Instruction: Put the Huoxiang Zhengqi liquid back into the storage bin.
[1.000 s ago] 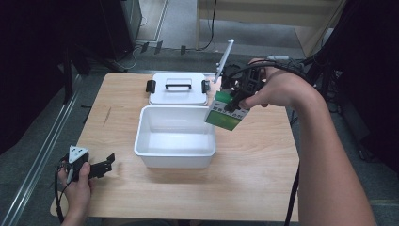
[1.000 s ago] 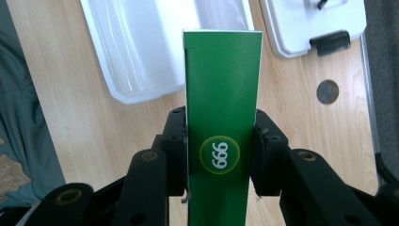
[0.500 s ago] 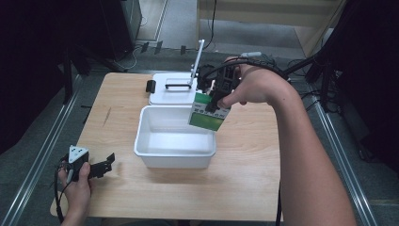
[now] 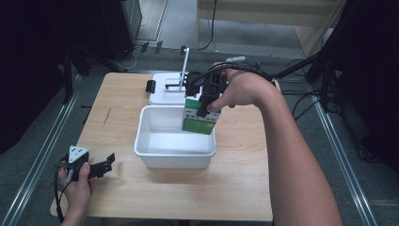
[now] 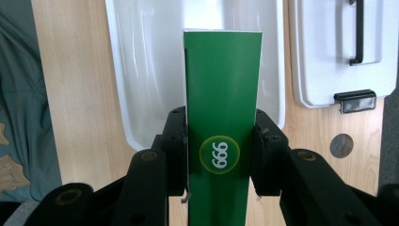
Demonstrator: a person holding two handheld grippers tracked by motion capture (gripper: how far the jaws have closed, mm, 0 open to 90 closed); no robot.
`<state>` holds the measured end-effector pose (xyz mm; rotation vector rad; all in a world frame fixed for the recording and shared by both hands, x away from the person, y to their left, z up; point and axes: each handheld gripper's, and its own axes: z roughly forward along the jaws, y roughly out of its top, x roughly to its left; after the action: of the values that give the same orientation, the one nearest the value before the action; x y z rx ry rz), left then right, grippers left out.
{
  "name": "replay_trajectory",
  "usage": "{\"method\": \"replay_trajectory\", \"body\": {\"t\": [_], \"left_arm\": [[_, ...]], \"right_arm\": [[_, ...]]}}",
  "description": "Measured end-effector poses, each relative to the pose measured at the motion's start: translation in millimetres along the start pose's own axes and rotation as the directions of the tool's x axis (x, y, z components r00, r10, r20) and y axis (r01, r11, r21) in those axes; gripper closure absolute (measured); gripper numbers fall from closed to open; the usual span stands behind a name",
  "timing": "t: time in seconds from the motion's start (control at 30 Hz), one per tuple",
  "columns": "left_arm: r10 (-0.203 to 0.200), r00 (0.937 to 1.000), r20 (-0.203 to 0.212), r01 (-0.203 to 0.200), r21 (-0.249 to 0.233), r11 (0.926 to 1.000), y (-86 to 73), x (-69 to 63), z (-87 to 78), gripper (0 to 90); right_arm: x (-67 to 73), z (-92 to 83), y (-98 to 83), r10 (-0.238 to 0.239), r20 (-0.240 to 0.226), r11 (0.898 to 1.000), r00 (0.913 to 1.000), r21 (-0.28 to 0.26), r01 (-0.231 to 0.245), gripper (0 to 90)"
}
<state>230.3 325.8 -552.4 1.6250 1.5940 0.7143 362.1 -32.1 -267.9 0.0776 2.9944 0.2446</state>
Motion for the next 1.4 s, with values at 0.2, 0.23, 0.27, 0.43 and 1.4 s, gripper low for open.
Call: {"method": "replay_trajectory", "body": {"t": [0.2,0.23,0.27,0.43,1.4], "left_arm": [[0.001,1.0,0.0,-0.001,0.0,1.0,0.0,-0.1,0.2,0.6],[0.0,1.0,0.0,0.0,0.0,1.0,0.0,-0.1,0.3,0.6],[0.0,1.0,0.0,0.0,0.0,1.0,0.0,-0.1,0.3,0.6],[-0.001,1.0,0.0,0.001,0.0,1.0,0.0,-0.2,0.4,0.6],[0.003,1.0,0.0,-0.003,0.002,1.0,0.1,0.2,0.1,0.6]], "right_arm": [[-1.2,13.1,-2.0,-0.028,-0.007,1.0,0.9996,0.011,0.028,64.2],[-1.3,15.1,-2.4,-0.028,-0.009,1.0,0.9996,0.012,0.028,64.2],[-1.4,16.7,-2.2,-0.027,-0.01,0.999,0.9996,0.016,0.028,64.2],[-1.7,25.2,-1.9,-0.034,-0.017,0.999,0.9993,0.015,0.035,64.2],[-1.7,77.3,-4.3,-0.082,-0.046,0.995,0.9955,0.044,0.084,63.9]]}}
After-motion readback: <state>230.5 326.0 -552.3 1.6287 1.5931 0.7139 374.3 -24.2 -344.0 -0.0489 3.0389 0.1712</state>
